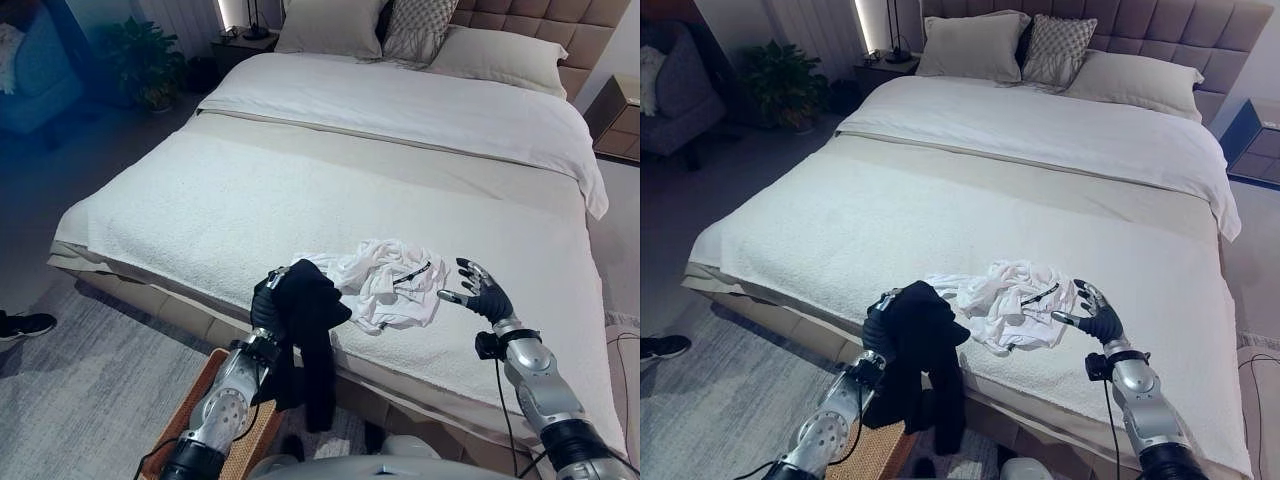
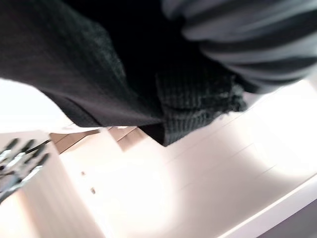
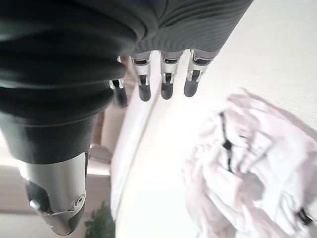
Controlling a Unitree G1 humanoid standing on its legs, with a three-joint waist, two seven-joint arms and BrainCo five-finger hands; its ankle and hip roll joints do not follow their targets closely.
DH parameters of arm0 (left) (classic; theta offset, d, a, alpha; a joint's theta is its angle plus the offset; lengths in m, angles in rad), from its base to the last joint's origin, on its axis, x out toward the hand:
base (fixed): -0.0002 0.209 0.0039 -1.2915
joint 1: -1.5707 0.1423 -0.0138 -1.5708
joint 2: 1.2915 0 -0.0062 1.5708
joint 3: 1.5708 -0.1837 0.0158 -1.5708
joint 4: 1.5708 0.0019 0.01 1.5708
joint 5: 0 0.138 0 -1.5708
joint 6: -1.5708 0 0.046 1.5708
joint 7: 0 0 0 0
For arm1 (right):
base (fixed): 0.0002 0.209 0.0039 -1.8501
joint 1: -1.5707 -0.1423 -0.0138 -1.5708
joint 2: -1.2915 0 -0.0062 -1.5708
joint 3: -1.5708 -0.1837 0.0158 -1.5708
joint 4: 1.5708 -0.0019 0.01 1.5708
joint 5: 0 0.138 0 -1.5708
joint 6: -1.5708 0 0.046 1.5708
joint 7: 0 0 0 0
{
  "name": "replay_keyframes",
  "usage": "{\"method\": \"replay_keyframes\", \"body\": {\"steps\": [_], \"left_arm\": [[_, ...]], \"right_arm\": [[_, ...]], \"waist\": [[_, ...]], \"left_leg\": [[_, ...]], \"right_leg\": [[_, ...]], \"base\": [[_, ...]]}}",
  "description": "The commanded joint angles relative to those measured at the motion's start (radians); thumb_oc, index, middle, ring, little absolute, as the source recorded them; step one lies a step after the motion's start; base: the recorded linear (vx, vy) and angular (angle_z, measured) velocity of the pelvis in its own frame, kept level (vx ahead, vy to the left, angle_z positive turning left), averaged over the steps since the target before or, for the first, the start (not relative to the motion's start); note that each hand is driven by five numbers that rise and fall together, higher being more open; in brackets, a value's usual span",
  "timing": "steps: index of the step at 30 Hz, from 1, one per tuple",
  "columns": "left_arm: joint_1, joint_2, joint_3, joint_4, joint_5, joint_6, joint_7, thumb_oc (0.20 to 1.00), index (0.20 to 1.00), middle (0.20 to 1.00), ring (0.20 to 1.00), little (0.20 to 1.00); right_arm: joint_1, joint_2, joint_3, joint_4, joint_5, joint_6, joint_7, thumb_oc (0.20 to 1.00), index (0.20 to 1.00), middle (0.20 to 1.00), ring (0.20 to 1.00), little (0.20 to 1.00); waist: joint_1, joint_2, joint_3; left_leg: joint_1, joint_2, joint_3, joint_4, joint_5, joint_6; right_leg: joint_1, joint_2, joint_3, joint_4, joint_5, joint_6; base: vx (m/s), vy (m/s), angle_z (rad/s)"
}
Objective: Pick up clothes into the bucket
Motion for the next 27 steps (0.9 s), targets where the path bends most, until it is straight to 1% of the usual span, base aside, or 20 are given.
{"method": "replay_keyframes", "body": {"steps": [1, 3, 5, 8, 10, 11, 12, 13, 14, 15, 16, 17, 19, 23, 26, 27], "left_arm": [[0.016, 0.006, 0.105, -0.114, -0.017, -0.092, -0.01, 0.2, 0.2, 0.2, 0.2, 0.2], [0.062, 0.009, 0.172, -0.103, 0.027, -0.119, 0.011, 0.2, 0.2, 0.2, 0.2, 0.2], [0.104, 0.002, 0.225, -0.094, 0.046, -0.127, 0.025, 0.2, 0.2, 0.2, 0.2, 0.2], [0.17, -0.004, 0.315, -0.073, 0.109, -0.153, 0.052, 0.2, 0.2, 0.2, 0.2, 0.2], [0.206, -0.006, 0.357, -0.076, 0.125, -0.161, 0.054, 0.2, 0.2, 0.2, 0.2, 0.2], [0.207, -0.006, 0.358, -0.077, 0.125, -0.16, 0.055, 0.2, 0.2, 0.2, 0.2, 0.2], [0.227, -0.002, 0.385, -0.08, 0.134, -0.164, 0.055, 0.2, 0.2, 0.2, 0.2, 0.2], [0.265, 0.004, 0.426, -0.126, 0.137, -0.172, 0.054, 0.2, 0.2, 0.2, 0.2, 0.2], [0.266, 0.004, 0.426, -0.127, 0.137, -0.172, 0.054, 0.2, 0.2, 0.2, 0.2, 0.2], [0.288, 0.014, 0.463, -0.163, 0.14, -0.181, 0.053, 0.2, 0.2, 0.2, 0.2, 0.2], [0.288, 0.014, 0.463, -0.163, 0.14, -0.181, 0.053, 0.2, 0.2, 0.2, 0.2, 0.2], [0.307, 0.027, 0.495, -0.204, 0.141, -0.195, 0.054, 0.2, 0.2, 0.2, 0.2, 0.2], [0.31, 0.04, 0.526, -0.224, 0.143, -0.211, 0.057, 0.2, 0.2, 0.2, 0.2, 0.2], [0.287, 0.051, 0.576, -0.281, 0.121, -0.246, 0.065, 0.2, 0.2, 0.2, 0.2, 0.2], [0.248, 0.062, 0.601, -0.339, 0.098, -0.275, 0.068, 0.2, 0.2, 0.2, 0.2, 0.2], [0.248, 0.062, 0.602, -0.339, 0.099, -0.274, 0.069, 0.2, 0.2, 0.2, 0.2, 0.2]], "right_arm": [[-0.015, 0.009, -0.03, 0.017, -0.018, -0.042, -0.011, 1.0, 1.0, 1.0, 1.0, 1.0], [0.008, 0.016, -0.041, 0.053, -0.047, -0.041, -0.024, 1.0, 1.0, 1.0, 1.0, 1.0], [0.025, 0.027, -0.049, 0.081, -0.064, -0.035, -0.026, 1.0, 1.0, 1.0, 1.0, 1.0], [0.05, 0.04, -0.065, 0.157, -0.095, -0.024, -0.043, 1.0, 1.0, 1.0, 1.0, 1.0], [0.06, 0.049, -0.072, 0.217, -0.095, -0.018, -0.051, 1.0, 1.0, 1.0, 1.0, 1.0], [0.059, 0.049, -0.071, 0.218, -0.095, -0.019, -0.051, 1.0, 1.0, 1.0, 1.0, 1.0], [0.062, 0.054, -0.078, 0.263, -0.099, -0.016, -0.059, 1.0, 1.0, 1.0, 1.0, 1.0], [0.067, 0.058, -0.084, 0.329, -0.111, -0.009, -0.068, 1.0, 1.0, 1.0, 1.0, 1.0], [0.066, 0.058, -0.084, 0.33, -0.111, -0.009, -0.068, 1.0, 1.0, 1.0, 1.0, 1.0], [0.067, 0.064, -0.088, 0.401, -0.119, -0.006, -0.076, 1.0, 1.0, 1.0, 1.0, 1.0], [0.067, 0.064, -0.088, 0.402, -0.119, -0.007, -0.076, 1.0, 1.0, 1.0, 1.0, 1.0], [0.06, 0.066, -0.085, 0.479, -0.135, 0.0, -0.086, 1.0, 1.0, 1.0, 1.0, 1.0], [0.052, 0.069, -0.083, 0.564, -0.139, 0.003, -0.09, 1.0, 1.0, 1.0, 1.0, 1.0], [0.028, 0.079, -0.077, 0.69, -0.139, 0.008, -0.099, 1.0, 1.0, 1.0, 1.0, 1.0], [0.013, 0.089, -0.065, 0.749, -0.139, 0.011, -0.099, 1.0, 1.0, 1.0, 1.0, 1.0], [0.012, 0.089, -0.064, 0.751, -0.138, 0.01, -0.099, 1.0, 1.0, 1.0, 1.0, 1.0]], "waist": [[0.021, -0.075, -0.046], [0.028, -0.075, -0.042], [0.034, -0.077, -0.038], [0.047, -0.079, -0.029], [0.054, -0.08, -0.019], [0.053, -0.08, -0.02], [0.06, -0.08, -0.012], [0.07, -0.081, 0.001], [0.069, -0.082, 0.0], [0.079, -0.081, 0.01], [0.079, -0.081, 0.01], [0.092, -0.08, 0.021], [0.1, -0.08, 0.025], [0.116, -0.08, 0.035], [0.125, -0.079, 0.035], [0.125, -0.079, 0.036]], "left_leg": [[-0.071, -0.044, -0.026, 0.142, -0.096, 0.012], [-0.075, -0.046, -0.03, 0.145, -0.096, 0.012], [-0.079, -0.047, -0.033, 0.15, -0.097, 0.012], [-0.088, -0.05, -0.042, 0.159, -0.098, 0.011], [-0.096, -0.052, -0.045, 0.165, -0.099, 0.011], [-0.096, -0.052, -0.046, 0.165, -0.099, 0.011], [-0.101, -0.054, -0.048, 0.167, -0.098, 0.011], [-0.113, -0.056, -0.056, 0.174, -0.096, 0.011], [-0.113, -0.057, -0.056, 0.174, -0.097, 0.011], [-0.124, -0.059, -0.062, 0.18, -0.095, 0.01], [-0.124, -0.059, -0.062, 0.18, -0.095, 0.01], [-0.133, -0.062, -0.069, 0.185, -0.093, 0.01], [-0.14, -0.063, -0.077, 0.187, -0.092, 0.008], [-0.146, -0.067, -0.093, 0.186, -0.088, 0.005], [-0.148, -0.069, -0.101, 0.186, -0.088, 0.003], [-0.147, -0.069, -0.101, 0.186, -0.088, 0.003]], "right_leg": [[0.035, -0.091, 0.004, 0.09, -0.107, 0.074], [0.034, -0.092, 0.001, 0.093, -0.107, 0.073], [0.033, -0.093, -0.002, 0.095, -0.109, 0.072], [0.03, -0.095, -0.009, 0.097, -0.109, 0.071], [0.026, -0.095, -0.012, 0.099, -0.109, 0.071], [0.026, -0.095, -0.013, 0.099, -0.109, 0.071], [0.021, -0.095, -0.016, 0.101, -0.108, 0.071], [0.014, -0.095, -0.021, 0.104, -0.107, 0.07], [0.013, -0.096, -0.022, 0.105, -0.107, 0.07], [0.008, -0.096, -0.027, 0.107, -0.107, 0.07], [0.008, -0.096, -0.027, 0.107, -0.107, 0.07], [0.004, -0.096, -0.033, 0.108, -0.105, 0.07], [0.002, -0.098, -0.037, 0.11, -0.105, 0.07], [0.0, -0.1, -0.048, 0.112, -0.107, 0.07], [0.002, -0.102, -0.056, 0.115, -0.109, 0.069], [0.002, -0.102, -0.056, 0.115, -0.11, 0.069]], "base": [[0.0, 0.0, 0.0], [0.0, 0.0, 0.0], [0.0, 0.0, 0.0], [-0.01, 0.01, 0.08], [-0.02, 0.01, 0.1], [-0.03, 0.008, 0.1], [-0.05, 0.009, 0.11], [-0.05, 0.009, 0.08], [-0.05, 0.017, 0.05], [-0.02, 0.009, 0.05], [-0.05, 0.011, 0.18], [-0.03, 0.004, 0.22], [-0.02, 0.01, 0.14], [-0.01, 0.005, 0.13], [0.0, 0.003, 0.11], [0.01, 0.005, 0.03]]}}
